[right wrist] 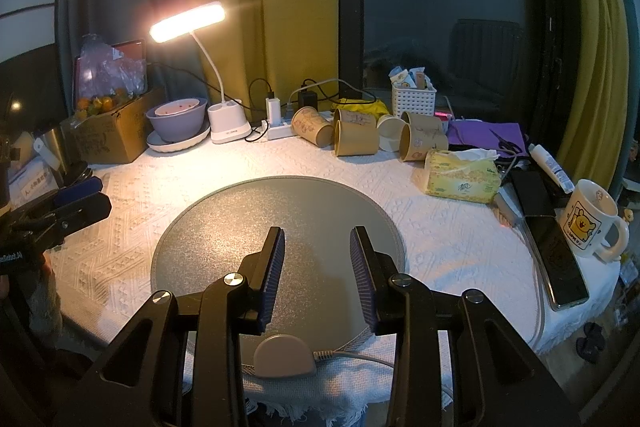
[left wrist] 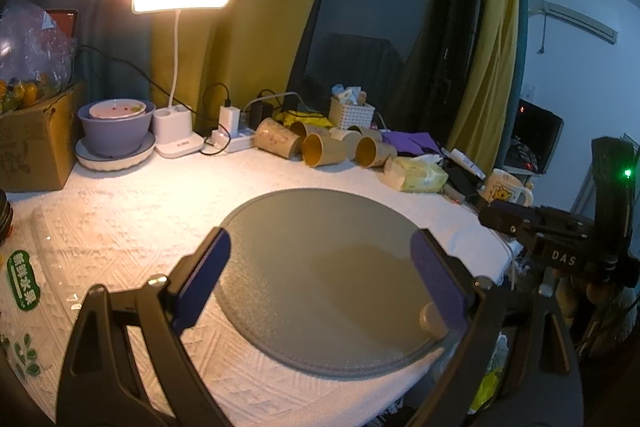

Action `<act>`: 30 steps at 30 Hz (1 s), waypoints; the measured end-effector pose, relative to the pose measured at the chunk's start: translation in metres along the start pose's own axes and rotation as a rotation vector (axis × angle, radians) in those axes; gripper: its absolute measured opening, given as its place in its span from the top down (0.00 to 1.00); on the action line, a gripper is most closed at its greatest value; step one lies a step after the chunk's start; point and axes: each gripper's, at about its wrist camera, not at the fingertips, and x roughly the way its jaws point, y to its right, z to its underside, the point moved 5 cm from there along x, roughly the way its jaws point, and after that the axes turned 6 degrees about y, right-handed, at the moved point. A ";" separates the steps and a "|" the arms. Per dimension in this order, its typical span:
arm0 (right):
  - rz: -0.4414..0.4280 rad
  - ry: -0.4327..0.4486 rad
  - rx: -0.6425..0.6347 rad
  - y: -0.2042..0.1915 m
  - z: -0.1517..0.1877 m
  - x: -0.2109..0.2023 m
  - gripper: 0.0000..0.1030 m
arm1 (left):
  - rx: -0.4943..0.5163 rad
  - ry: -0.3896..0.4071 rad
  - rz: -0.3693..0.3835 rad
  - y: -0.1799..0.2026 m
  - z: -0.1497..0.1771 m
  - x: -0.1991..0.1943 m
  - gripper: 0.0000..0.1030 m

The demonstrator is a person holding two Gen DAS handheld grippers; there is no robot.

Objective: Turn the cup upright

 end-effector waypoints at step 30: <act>-0.001 0.000 0.001 0.000 0.000 0.000 0.65 | 0.008 0.001 -0.003 0.001 0.004 -0.001 0.10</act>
